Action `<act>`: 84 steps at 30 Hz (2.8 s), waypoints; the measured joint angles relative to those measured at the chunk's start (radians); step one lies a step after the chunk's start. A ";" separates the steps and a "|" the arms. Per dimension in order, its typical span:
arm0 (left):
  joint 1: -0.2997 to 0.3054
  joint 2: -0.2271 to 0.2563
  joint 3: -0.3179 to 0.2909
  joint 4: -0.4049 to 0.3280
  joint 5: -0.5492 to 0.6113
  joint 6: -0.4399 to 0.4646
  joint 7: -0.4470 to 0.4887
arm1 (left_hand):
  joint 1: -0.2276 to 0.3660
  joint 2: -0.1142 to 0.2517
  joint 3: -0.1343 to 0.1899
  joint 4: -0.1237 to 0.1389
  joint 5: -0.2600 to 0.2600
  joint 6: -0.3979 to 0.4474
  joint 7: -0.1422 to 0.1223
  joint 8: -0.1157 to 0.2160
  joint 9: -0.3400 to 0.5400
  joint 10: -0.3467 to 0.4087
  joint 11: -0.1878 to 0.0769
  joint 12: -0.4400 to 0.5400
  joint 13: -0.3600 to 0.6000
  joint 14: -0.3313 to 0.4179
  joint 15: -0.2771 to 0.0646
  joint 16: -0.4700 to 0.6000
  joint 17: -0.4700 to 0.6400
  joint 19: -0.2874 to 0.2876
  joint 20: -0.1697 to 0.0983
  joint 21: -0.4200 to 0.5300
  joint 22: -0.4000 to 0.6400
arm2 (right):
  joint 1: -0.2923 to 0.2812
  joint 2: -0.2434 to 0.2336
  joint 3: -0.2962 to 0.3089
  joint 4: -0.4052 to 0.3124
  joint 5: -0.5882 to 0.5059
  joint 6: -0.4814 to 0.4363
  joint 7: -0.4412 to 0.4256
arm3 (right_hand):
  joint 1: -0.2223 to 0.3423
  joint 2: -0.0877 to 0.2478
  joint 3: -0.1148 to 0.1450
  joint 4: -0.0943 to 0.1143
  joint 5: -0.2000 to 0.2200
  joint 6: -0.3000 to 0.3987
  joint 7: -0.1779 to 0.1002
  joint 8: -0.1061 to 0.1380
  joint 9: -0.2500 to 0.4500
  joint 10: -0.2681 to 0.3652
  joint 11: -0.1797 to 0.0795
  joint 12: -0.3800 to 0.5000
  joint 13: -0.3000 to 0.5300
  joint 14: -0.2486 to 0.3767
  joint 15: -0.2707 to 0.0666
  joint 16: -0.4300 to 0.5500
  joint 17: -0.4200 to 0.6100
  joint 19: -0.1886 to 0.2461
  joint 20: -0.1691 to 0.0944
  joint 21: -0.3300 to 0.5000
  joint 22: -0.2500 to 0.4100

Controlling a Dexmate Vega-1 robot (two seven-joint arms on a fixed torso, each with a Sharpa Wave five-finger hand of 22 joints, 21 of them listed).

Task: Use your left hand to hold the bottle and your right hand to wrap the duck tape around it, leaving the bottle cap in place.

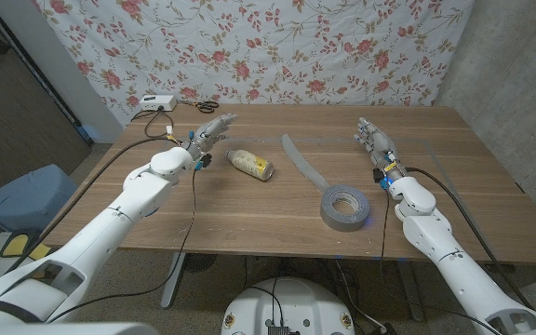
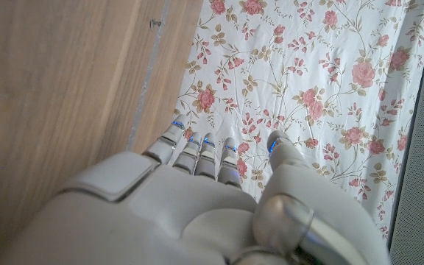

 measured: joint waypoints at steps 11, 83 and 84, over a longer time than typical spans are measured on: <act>-0.049 0.120 0.067 -0.175 0.182 0.220 -0.054 | 0.082 -0.014 0.011 -0.026 0.000 0.067 0.003 0.006 0.005 0.057 -0.032 0.004 0.000 0.071 -0.025 0.015 0.005 0.010 0.022 -0.012 0.003 | -0.044 0.042 0.058 -0.008 -0.016 0.028 0.037 | 0.000 0.000 -0.003 0.003 0.000 0.000 0.000 0.000 0.000 0.007 -0.004 0.000 -0.005 0.006 0.005 -0.005 -0.005 0.002 0.002 -0.004 0.000; -0.257 0.070 0.368 -0.274 1.625 0.133 -0.857 | 0.681 -0.048 -0.060 -0.002 0.038 0.355 -0.149 0.112 0.037 0.261 -0.185 -0.007 0.040 0.105 -0.076 0.004 0.004 0.105 0.020 -0.090 0.000 | -0.230 0.088 0.110 -0.138 -0.050 0.135 -0.032 | -0.032 0.008 -0.014 0.014 0.000 0.018 0.004 0.004 -0.005 0.032 0.000 -0.007 -0.023 0.032 0.014 -0.004 -0.033 0.016 0.008 -0.015 0.000; -0.254 0.066 0.365 -0.267 1.631 0.126 -0.852 | 0.681 -0.048 -0.061 -0.001 0.039 0.355 -0.150 0.112 0.037 0.261 -0.185 -0.007 0.040 0.107 -0.078 0.004 0.003 0.108 0.017 -0.090 0.000 | -0.231 0.088 0.109 -0.138 -0.051 0.135 -0.034 | -0.032 0.008 -0.014 0.014 0.000 0.018 0.004 0.004 -0.005 0.035 0.003 -0.007 -0.023 0.032 0.014 -0.004 -0.035 0.017 0.008 -0.015 0.000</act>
